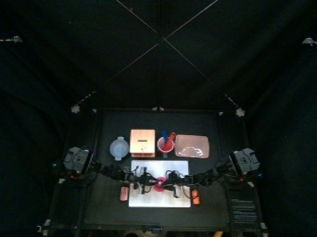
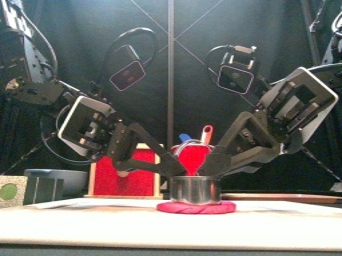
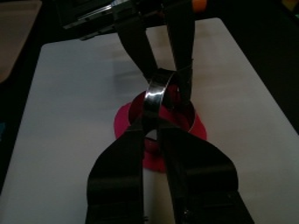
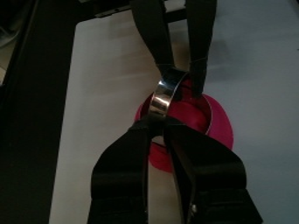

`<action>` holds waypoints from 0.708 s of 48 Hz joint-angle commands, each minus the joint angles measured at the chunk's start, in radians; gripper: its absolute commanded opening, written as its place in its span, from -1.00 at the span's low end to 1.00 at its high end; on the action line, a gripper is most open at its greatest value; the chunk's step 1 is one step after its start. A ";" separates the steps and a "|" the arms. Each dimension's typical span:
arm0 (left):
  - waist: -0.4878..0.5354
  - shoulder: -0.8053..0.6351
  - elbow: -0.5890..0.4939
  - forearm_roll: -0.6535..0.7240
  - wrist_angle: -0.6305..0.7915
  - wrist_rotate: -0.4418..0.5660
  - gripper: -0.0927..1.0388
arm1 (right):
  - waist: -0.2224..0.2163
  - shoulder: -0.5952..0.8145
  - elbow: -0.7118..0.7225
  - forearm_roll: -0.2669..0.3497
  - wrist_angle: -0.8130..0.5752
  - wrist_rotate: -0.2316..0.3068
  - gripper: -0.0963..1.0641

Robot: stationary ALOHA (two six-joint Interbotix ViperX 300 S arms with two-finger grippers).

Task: Get the cutter from the drawer then cut the dough then place the extra dough in the bowl
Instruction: Cut the dough

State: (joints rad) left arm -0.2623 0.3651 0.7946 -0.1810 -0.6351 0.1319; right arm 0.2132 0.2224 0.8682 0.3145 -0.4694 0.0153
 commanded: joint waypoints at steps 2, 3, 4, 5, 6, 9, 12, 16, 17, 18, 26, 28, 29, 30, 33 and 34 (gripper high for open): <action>-0.060 0.034 0.008 0.023 0.064 0.002 -0.16 | -0.075 0.012 -0.003 -0.003 0.066 0.009 0.02; -0.060 0.034 0.006 0.025 0.064 0.002 -0.16 | -0.078 0.012 -0.002 -0.003 0.071 0.009 0.02; -0.060 0.034 0.006 0.025 0.066 0.002 -0.16 | -0.078 0.012 0.000 -0.003 0.074 0.009 0.02; -0.061 0.034 0.006 0.023 0.066 0.002 -0.16 | -0.078 0.012 0.002 -0.005 0.077 0.009 0.02; -0.063 0.035 0.005 0.025 0.066 0.002 -0.16 | -0.078 0.012 0.002 -0.005 0.078 0.009 0.02; -0.067 0.037 0.002 0.023 0.069 0.002 -0.16 | -0.081 0.012 0.003 -0.008 0.083 0.009 0.02; -0.069 0.040 0.000 0.025 0.080 0.002 -0.16 | -0.084 0.012 0.002 -0.014 0.087 0.009 0.02; -0.069 0.041 -0.003 0.023 0.094 0.002 -0.16 | -0.084 0.014 0.002 -0.018 0.091 0.009 0.02; -0.069 0.041 -0.003 0.025 0.097 0.002 -0.16 | -0.084 0.012 0.002 -0.018 0.091 0.009 0.02; -0.069 0.041 -0.003 0.025 0.098 0.002 -0.16 | -0.084 0.014 0.002 -0.018 0.092 0.009 0.02; -0.071 0.043 -0.005 0.025 0.110 0.003 -0.16 | -0.080 0.020 0.002 -0.018 0.118 0.012 0.02; -0.071 0.041 -0.003 0.025 0.112 0.003 -0.16 | -0.078 0.020 -0.002 -0.018 0.127 0.012 0.02; -0.071 0.043 -0.003 0.025 0.112 0.003 -0.16 | -0.078 0.021 -0.003 -0.017 0.132 0.012 0.02; -0.072 0.043 -0.003 0.026 0.114 0.003 -0.16 | -0.078 0.021 -0.003 -0.018 0.135 0.012 0.02; -0.072 0.043 -0.003 0.029 0.118 0.003 -0.16 | -0.078 0.026 -0.006 -0.018 0.141 0.012 0.02; -0.072 0.043 -0.003 0.029 0.121 0.003 -0.16 | -0.078 0.026 -0.006 -0.018 0.141 0.012 0.02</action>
State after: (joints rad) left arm -0.2623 0.3651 0.7854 -0.1795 -0.5952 0.1319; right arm 0.2025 0.2148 0.8575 0.2899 -0.3789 0.0153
